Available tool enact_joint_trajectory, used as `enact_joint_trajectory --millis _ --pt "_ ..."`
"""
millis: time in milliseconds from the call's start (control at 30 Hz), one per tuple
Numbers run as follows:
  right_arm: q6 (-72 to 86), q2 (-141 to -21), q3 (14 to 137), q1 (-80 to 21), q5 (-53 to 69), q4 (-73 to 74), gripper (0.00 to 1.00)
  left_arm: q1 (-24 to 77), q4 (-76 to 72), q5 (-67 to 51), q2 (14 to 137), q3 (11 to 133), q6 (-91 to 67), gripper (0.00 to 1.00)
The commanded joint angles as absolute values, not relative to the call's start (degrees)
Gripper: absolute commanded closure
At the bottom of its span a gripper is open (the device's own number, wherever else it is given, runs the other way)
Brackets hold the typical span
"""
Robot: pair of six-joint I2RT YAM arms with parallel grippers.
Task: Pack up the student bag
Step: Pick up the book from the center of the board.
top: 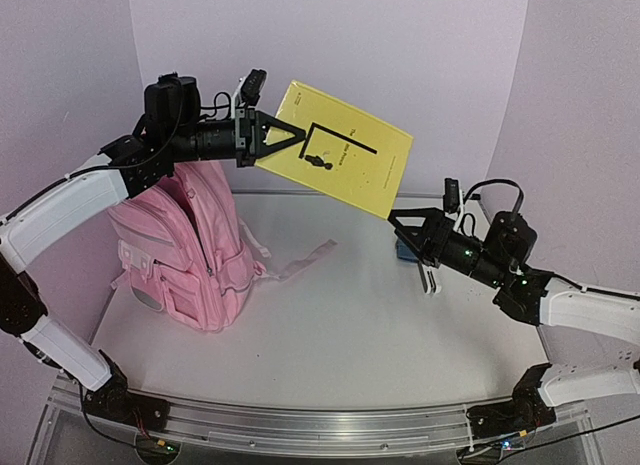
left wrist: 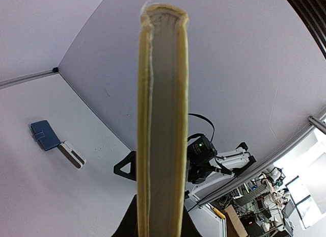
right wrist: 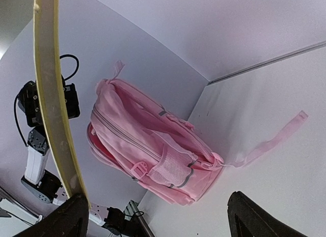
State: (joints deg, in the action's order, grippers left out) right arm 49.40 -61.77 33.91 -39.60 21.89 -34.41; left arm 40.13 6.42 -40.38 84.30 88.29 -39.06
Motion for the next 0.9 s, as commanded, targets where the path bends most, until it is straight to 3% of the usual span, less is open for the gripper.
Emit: enact_joint_trajectory --millis 0,733,867 --pt "49.6 -58.0 36.1 -40.6 24.5 -43.5 0.03 40.4 6.3 -35.9 81.5 86.6 -38.8 1.00" --pt "52.0 -66.7 39.5 -40.6 25.4 -44.0 0.02 39.9 -1.6 -45.2 79.2 82.7 -40.7 1.00" --pt "52.1 -68.7 41.7 -40.6 28.7 -46.1 0.06 39.9 -1.7 -48.1 79.7 82.7 -40.8 1.00"
